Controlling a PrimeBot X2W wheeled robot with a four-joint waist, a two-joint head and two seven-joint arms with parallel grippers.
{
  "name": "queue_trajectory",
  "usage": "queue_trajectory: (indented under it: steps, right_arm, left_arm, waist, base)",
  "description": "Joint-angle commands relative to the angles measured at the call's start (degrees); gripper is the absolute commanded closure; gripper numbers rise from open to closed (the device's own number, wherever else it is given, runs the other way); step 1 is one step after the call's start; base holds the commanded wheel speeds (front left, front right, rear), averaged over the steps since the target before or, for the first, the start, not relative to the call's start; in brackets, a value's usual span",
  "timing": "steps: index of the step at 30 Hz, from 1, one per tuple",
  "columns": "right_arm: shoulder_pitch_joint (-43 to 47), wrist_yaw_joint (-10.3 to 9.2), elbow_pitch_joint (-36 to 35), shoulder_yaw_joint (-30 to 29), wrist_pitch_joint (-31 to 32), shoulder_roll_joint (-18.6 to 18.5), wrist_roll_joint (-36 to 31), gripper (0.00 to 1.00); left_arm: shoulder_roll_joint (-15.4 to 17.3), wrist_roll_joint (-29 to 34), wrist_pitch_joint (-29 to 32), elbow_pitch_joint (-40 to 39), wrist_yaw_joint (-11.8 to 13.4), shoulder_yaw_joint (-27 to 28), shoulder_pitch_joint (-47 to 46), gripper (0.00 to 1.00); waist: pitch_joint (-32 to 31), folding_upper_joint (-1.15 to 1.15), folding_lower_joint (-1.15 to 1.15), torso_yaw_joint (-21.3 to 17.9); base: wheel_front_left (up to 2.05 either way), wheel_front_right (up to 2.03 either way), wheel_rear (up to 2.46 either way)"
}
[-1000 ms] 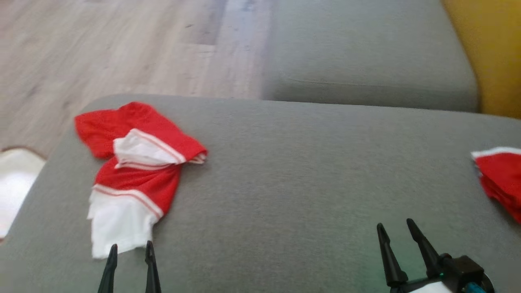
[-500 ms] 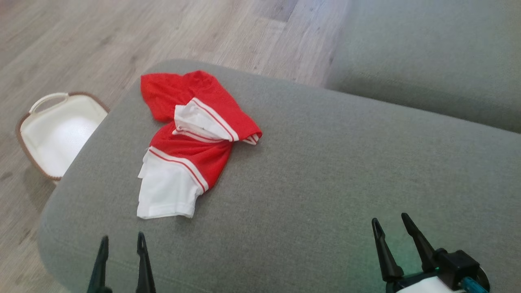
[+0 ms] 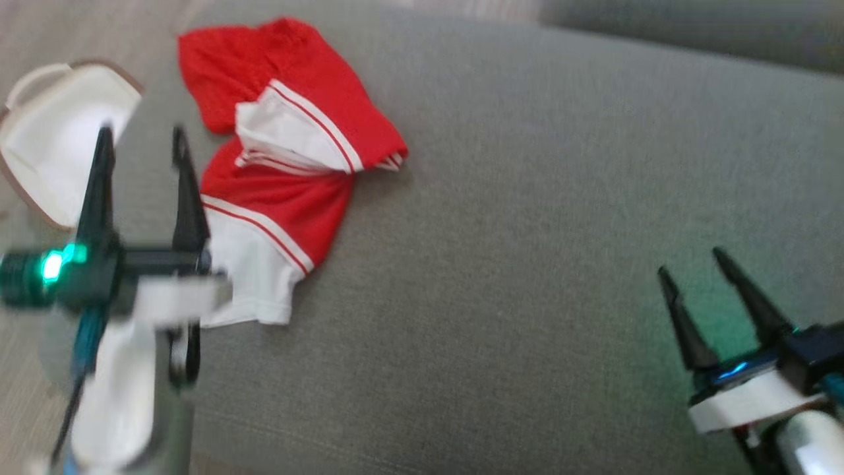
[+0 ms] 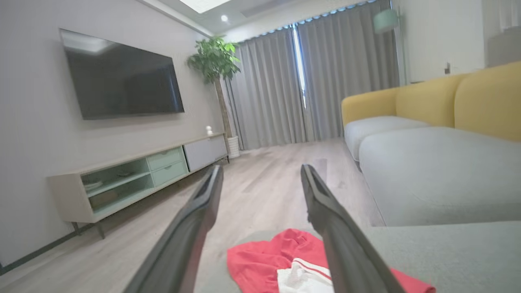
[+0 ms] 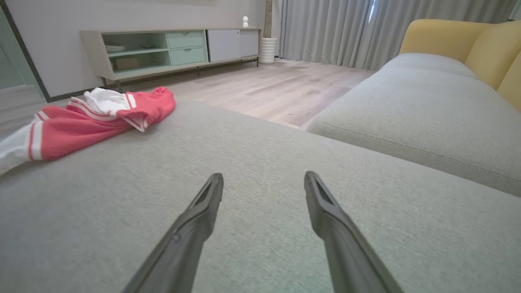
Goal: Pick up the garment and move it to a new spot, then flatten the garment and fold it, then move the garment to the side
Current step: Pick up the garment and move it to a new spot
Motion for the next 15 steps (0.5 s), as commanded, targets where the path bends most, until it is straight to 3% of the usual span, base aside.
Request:
queue_trajectory:
  steps: [1,5,10,15]
  right_arm:
    - [-1.80,0.36,-2.74,0.60,-0.62,-3.29,0.16,0.00]
    - [-2.97,0.36,-4.13,0.55,-0.62,-6.38,0.02,0.00]
    - [-4.35,0.36,-6.39,0.26,-0.62,-10.14,0.09,0.00]
    - [-4.99,0.36,-8.22,0.10,-0.62,-12.55,0.42,0.00]
  left_arm:
    - [1.77,0.29,0.35,4.27,-1.02,0.84,-7.82,0.00]
    - [2.46,0.19,5.59,14.36,-2.36,-0.13,-18.35,0.00]
    - [2.42,-1.44,17.61,31.17,-4.39,-0.83,-32.58,0.00]
    - [4.14,-2.54,30.12,48.33,-5.75,-1.20,-40.38,0.00]
  waist:
    - [7.96,0.00,-0.02,-2.28]
    - [11.26,0.00,-0.02,-2.68]
    - [15.30,0.00,-0.02,-3.53]
    - [17.63,0.00,-0.02,-4.93]
  base:
    - [0.00,0.00,0.00]
    - [0.00,0.00,0.00]
    - [0.00,0.00,0.00]
    - [0.00,0.00,0.00]
